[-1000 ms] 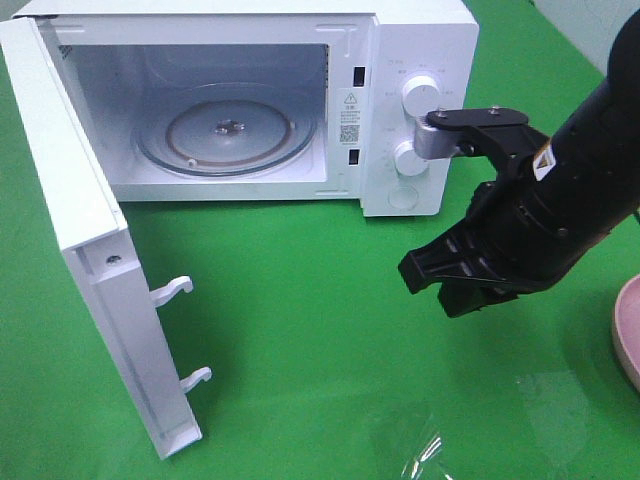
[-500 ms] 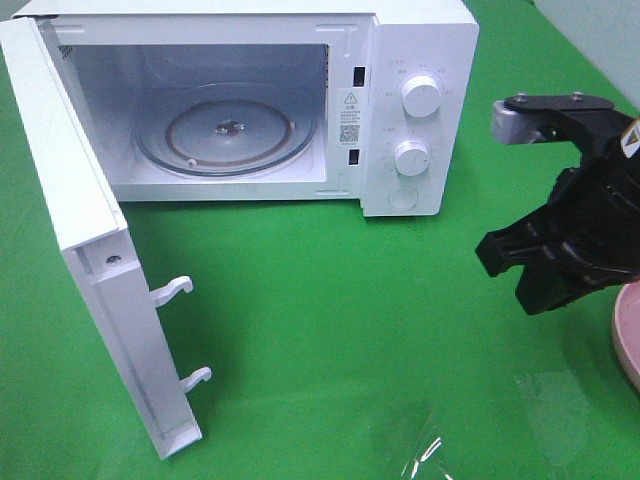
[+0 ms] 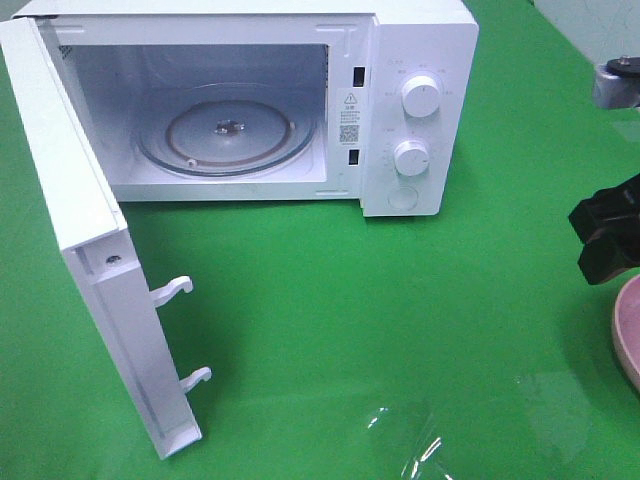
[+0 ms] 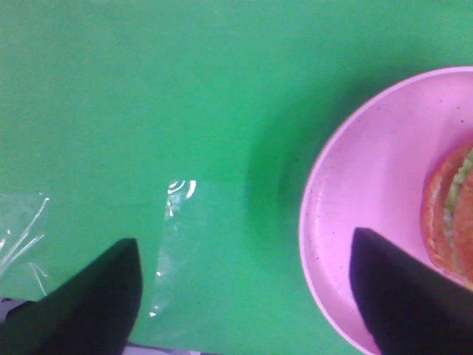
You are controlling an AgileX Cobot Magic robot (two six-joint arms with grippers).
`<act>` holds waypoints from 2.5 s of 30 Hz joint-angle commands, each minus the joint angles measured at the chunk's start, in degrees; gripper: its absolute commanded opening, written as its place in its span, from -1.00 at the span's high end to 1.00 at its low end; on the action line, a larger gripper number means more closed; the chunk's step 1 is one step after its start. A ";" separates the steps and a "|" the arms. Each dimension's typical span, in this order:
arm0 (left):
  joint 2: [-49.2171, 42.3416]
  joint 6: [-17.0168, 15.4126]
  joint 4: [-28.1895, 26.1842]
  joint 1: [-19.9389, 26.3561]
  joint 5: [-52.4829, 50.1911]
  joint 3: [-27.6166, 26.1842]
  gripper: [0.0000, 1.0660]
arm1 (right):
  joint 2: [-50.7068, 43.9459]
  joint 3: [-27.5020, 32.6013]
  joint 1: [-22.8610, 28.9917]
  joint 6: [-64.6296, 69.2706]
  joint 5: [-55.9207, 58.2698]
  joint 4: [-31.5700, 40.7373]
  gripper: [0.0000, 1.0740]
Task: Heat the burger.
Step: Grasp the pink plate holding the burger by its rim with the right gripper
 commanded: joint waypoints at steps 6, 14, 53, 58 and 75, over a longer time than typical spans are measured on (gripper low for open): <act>-0.92 0.06 -0.23 0.06 -0.40 0.17 -0.81 | -0.34 0.29 -2.81 -0.23 1.15 -1.09 -0.66; -0.92 0.06 -0.23 0.06 -0.40 0.17 -0.81 | -0.34 8.48 -6.70 -0.46 -4.01 -2.12 -0.61; -0.92 0.06 -0.23 0.06 -0.40 0.17 -0.81 | 21.49 12.83 -12.26 -0.52 -27.10 -2.18 -0.51; -0.92 0.06 -0.23 0.06 -0.40 0.17 -0.81 | 23.89 12.83 -12.26 -0.69 -28.76 -2.23 -0.49; -0.92 0.06 -0.23 0.06 -0.40 0.17 -0.81 | 25.32 12.83 -12.26 -0.17 -27.22 -5.04 0.65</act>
